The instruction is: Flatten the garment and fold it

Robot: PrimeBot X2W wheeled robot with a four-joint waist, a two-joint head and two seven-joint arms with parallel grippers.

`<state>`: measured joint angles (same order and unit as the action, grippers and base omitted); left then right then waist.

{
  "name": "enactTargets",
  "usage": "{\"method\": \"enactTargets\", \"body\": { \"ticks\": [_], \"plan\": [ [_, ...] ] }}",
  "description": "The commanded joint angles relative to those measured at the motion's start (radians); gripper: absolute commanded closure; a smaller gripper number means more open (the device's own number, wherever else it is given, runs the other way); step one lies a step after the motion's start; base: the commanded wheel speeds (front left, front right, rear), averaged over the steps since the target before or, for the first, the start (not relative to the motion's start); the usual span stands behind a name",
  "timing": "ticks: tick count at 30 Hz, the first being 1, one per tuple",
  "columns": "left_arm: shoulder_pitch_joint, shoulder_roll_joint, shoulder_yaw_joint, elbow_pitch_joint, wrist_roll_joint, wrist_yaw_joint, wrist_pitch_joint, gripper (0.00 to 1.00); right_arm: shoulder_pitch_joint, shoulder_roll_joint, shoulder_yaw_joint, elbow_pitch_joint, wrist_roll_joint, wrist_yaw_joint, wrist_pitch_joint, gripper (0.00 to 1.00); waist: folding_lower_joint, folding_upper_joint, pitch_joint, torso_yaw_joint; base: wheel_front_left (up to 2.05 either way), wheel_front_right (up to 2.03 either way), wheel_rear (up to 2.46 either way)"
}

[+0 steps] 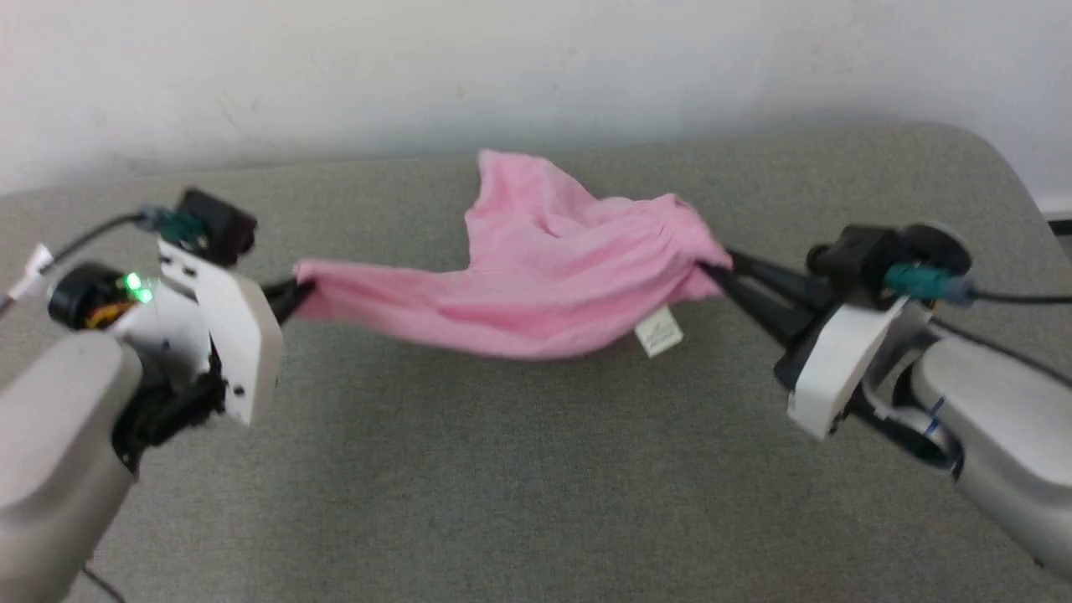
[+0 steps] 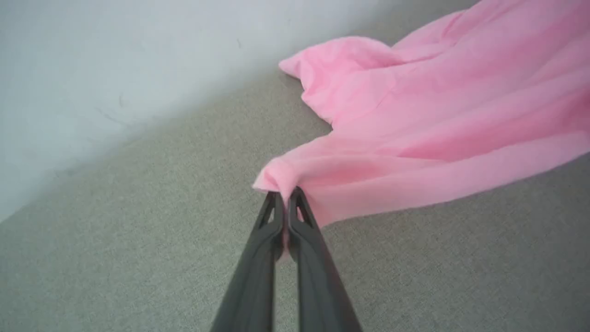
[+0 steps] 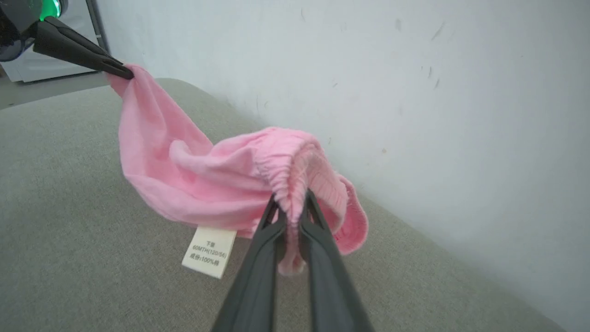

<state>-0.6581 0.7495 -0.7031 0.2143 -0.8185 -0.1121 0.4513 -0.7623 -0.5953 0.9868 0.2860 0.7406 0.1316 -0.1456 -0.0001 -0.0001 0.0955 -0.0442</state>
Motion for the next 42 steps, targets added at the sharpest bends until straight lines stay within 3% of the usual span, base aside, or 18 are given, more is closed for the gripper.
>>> {"method": "enactTargets", "body": {
  "ticks": [1,7,12,21,30,36,42],
  "plan": [
    [-0.023,0.003,0.013,-0.012,-0.005,0.007,-0.010,1.00,-0.021,-0.002,-0.013,-0.008,0.001,-0.001,-0.007,1.00,0.0001,0.0001,-0.029,0.010,0.00,0.00,0.00],
    [-0.124,-0.012,0.090,-0.085,-0.005,0.045,-0.069,1.00,-0.100,-0.022,-0.117,-0.029,0.022,-0.001,0.018,1.00,0.0001,0.0001,-0.034,0.013,0.00,0.00,0.00],
    [-0.257,-0.062,0.130,-0.076,0.028,0.075,-0.117,1.00,-0.221,-0.024,-0.166,-0.026,0.058,-0.001,0.072,1.00,0.0001,0.0001,0.009,0.014,0.00,0.00,0.00],
    [-0.572,-0.178,0.153,0.077,0.146,0.118,-0.208,1.00,-0.531,0.000,-0.211,0.085,0.071,-0.001,0.155,1.00,0.0001,0.0001,0.209,0.018,0.00,0.00,0.00],
    [-0.854,-0.247,0.191,0.238,0.228,0.142,-0.353,1.00,-0.830,0.009,-0.211,0.219,0.033,-0.001,0.139,1.00,0.0001,0.0001,0.380,0.033,0.00,0.00,0.00],
    [-0.904,-0.261,0.206,0.316,0.236,0.138,-0.434,1.00,-0.900,0.020,-0.174,0.289,0.035,-0.001,0.107,1.00,0.0001,0.0001,0.433,0.041,0.00,0.00,0.00],
    [-0.799,-0.273,0.198,0.367,0.218,0.121,-0.516,1.00,-0.804,0.043,-0.083,0.323,0.066,-0.001,0.050,1.00,0.0001,0.0001,0.429,0.041,0.00,0.00,0.00]
  ]
}}
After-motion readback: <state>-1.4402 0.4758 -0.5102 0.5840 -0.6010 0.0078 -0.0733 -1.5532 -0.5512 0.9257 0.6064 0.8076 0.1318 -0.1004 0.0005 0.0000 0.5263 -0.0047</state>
